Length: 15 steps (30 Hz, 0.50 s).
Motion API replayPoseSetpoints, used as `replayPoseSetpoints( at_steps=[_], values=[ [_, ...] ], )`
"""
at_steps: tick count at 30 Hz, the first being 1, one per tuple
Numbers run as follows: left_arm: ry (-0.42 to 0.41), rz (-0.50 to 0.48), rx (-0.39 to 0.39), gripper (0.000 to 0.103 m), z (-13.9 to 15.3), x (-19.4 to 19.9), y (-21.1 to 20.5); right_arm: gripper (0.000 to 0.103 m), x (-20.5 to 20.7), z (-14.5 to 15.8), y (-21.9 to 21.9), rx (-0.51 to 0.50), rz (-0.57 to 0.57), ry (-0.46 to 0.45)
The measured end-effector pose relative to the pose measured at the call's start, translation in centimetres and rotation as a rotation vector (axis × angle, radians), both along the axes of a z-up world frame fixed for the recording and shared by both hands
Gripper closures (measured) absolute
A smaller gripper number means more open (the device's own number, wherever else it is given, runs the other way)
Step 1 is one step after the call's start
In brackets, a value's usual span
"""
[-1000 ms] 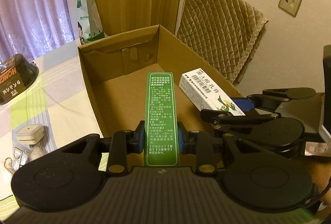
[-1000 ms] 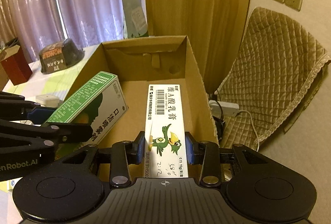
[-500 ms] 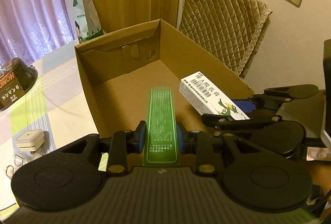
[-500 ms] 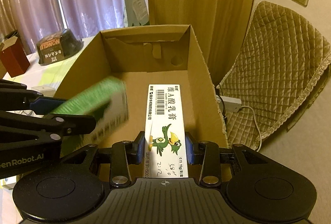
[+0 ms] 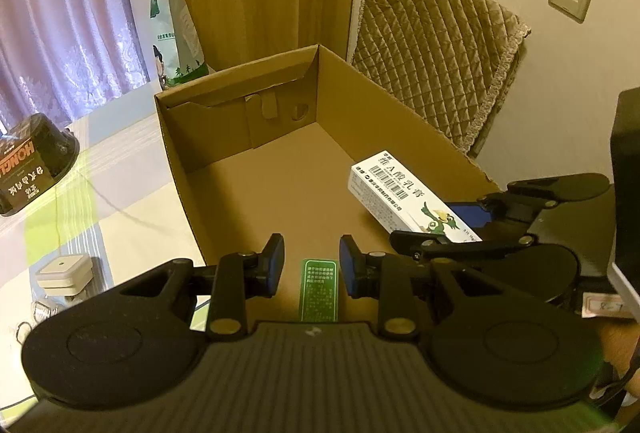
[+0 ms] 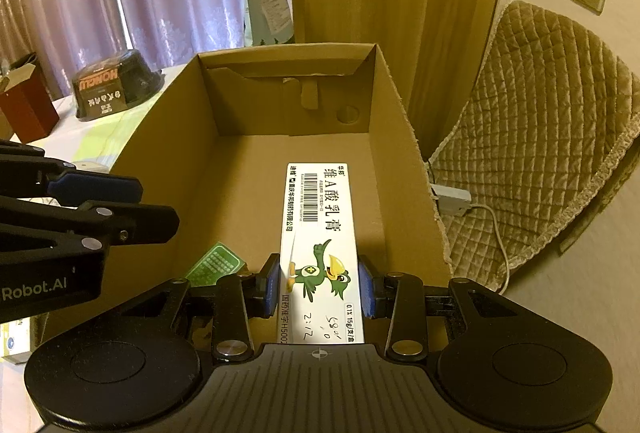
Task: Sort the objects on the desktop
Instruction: 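Open both tools to release the boxes into the cardboard box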
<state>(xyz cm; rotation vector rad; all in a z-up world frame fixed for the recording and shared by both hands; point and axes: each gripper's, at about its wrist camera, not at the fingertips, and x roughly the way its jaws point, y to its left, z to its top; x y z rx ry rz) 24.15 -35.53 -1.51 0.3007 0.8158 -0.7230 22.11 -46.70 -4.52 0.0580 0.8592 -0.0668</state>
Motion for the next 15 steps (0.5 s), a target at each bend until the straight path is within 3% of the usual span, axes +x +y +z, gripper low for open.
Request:
replayPoseSetpoints(
  at_steps=[15],
  values=[
    [-0.002,0.014,-0.004,0.078,0.23,0.02,0.7,0.065,0.06,0.55,0.56,-0.029,0.022,-0.024]
  ],
)
